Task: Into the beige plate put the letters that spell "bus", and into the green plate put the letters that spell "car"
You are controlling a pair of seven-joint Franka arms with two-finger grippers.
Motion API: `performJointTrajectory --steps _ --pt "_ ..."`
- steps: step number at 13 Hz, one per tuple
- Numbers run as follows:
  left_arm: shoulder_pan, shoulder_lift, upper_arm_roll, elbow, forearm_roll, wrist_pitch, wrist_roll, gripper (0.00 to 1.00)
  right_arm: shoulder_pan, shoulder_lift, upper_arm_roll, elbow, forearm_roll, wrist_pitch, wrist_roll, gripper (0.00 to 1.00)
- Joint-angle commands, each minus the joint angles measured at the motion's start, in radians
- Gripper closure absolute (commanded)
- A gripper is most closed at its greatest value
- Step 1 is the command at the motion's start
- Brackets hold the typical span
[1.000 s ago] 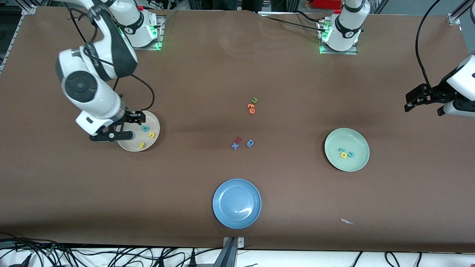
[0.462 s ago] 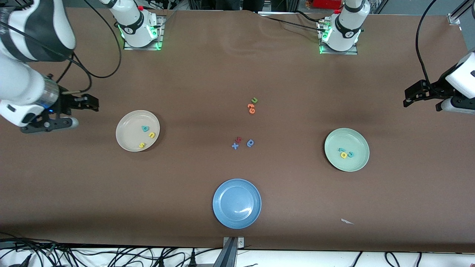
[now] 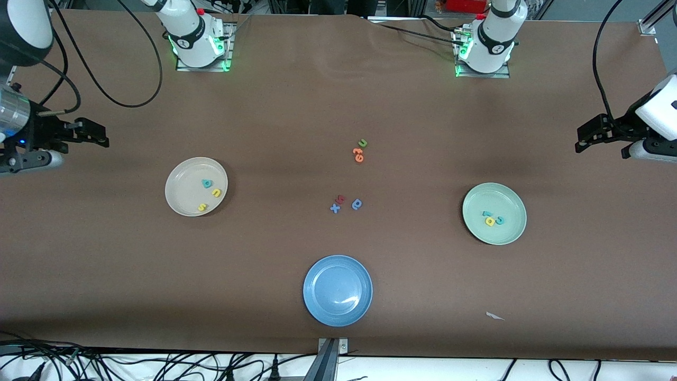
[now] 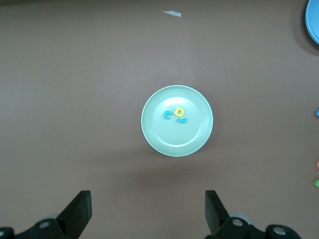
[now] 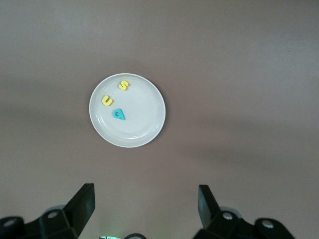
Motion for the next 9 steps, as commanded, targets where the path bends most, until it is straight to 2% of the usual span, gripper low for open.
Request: performJointTrajectory --steps 1,3,9 --pt "0.007 -0.006 -0.006 0.003 0.03 -0.013 0.019 0.0 0.018 -0.006 0.001 0.022 0.021 -0.057 0.015 0.08" --pt "0.007 -0.006 -0.006 0.003 0.03 -0.013 0.019 0.0 0.018 -0.006 0.025 0.023 0.02 -0.057 0.052 0.07" --pt "0.005 -0.003 -0.006 0.003 0.03 -0.012 0.019 0.0 0.016 -0.004 0.022 0.025 0.014 -0.049 0.05 0.01"
